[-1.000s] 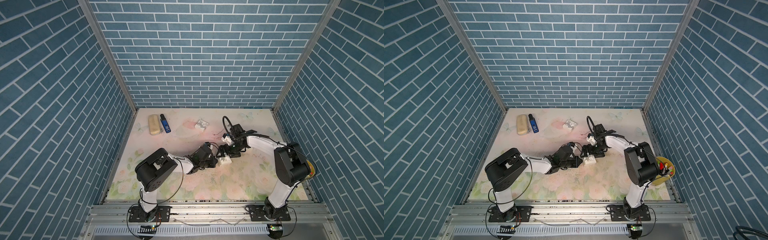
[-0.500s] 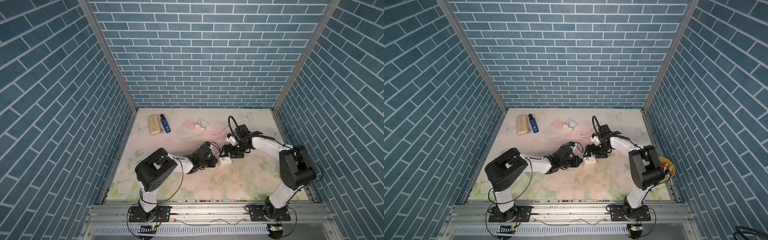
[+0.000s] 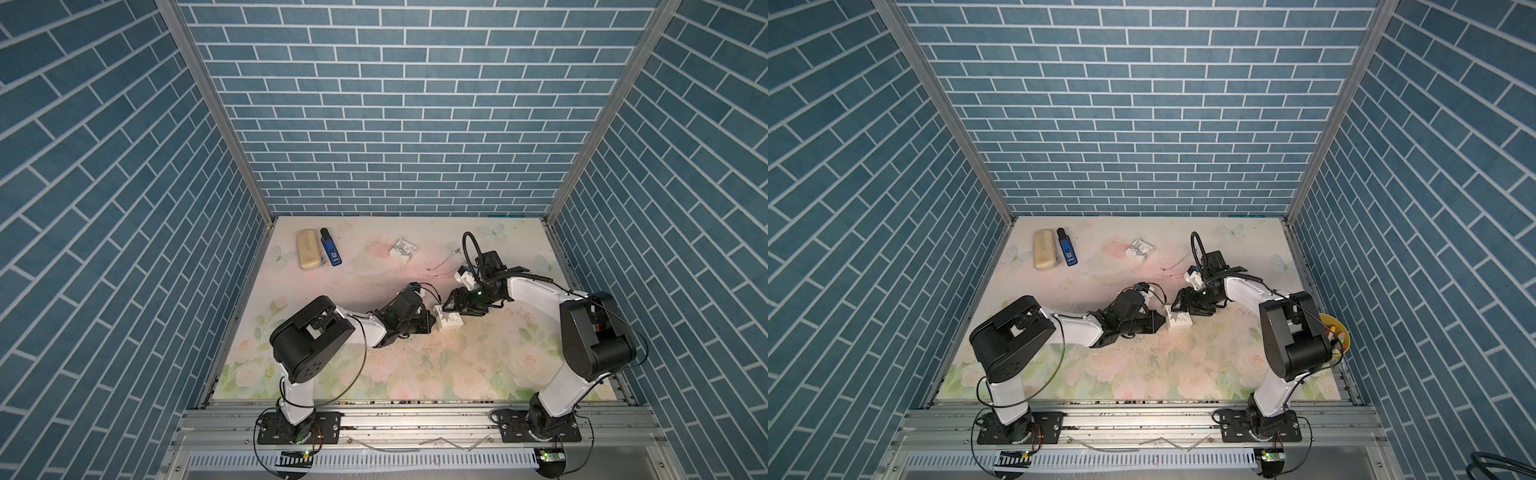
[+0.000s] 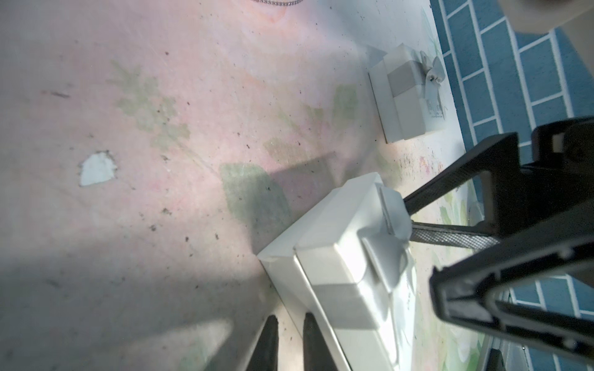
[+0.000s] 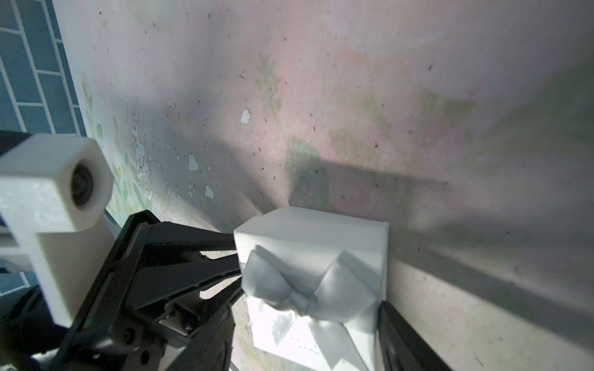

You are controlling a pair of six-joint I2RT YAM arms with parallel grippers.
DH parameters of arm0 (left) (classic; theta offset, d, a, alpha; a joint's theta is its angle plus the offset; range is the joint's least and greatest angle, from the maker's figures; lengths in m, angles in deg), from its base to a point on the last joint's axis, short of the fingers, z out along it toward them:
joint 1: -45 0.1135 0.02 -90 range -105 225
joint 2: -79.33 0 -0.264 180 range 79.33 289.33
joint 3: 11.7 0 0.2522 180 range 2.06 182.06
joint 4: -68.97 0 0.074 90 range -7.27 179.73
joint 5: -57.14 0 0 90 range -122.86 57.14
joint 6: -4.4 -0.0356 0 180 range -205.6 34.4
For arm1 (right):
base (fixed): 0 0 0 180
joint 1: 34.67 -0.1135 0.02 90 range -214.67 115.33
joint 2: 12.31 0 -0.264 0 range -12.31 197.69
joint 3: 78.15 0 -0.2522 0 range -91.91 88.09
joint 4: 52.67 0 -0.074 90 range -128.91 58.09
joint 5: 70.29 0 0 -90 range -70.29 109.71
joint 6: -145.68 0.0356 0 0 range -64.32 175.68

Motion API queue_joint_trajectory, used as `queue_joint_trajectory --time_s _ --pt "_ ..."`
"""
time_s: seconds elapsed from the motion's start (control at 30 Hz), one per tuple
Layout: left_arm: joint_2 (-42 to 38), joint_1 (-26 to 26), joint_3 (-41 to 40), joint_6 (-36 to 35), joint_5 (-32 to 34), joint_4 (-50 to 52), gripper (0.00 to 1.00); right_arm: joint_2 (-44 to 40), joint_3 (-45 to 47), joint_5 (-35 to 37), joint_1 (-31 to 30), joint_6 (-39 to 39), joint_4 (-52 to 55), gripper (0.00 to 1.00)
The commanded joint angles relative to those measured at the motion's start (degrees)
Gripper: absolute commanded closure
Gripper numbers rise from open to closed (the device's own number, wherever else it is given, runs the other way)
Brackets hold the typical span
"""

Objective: Take the necklace out of the lift-off lid jewelry box
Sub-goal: Close the lid on the jewelry box.

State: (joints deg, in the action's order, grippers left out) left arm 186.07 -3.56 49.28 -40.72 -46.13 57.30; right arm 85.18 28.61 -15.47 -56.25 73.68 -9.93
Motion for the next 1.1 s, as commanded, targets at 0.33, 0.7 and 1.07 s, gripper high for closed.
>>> queue_joint_trajectory --time_s 0.33,0.7,1.07 --pt "3.2 -1.6 2.4 0.5 -1.0 -1.2 0.83 -0.5 3.0 -4.1 -0.7 1.0 -1.8 0.37" --pt "4.4 -2.3 5.4 -0.1 -1.9 1.5 0.83 2.0 1.2 0.8 -4.9 3.3 -0.3 0.40" --pt "1.0 -0.3 3.3 -1.3 -1.5 6.2 0.75 3.0 0.8 14.6 -5.9 5.8 3.6 0.36"
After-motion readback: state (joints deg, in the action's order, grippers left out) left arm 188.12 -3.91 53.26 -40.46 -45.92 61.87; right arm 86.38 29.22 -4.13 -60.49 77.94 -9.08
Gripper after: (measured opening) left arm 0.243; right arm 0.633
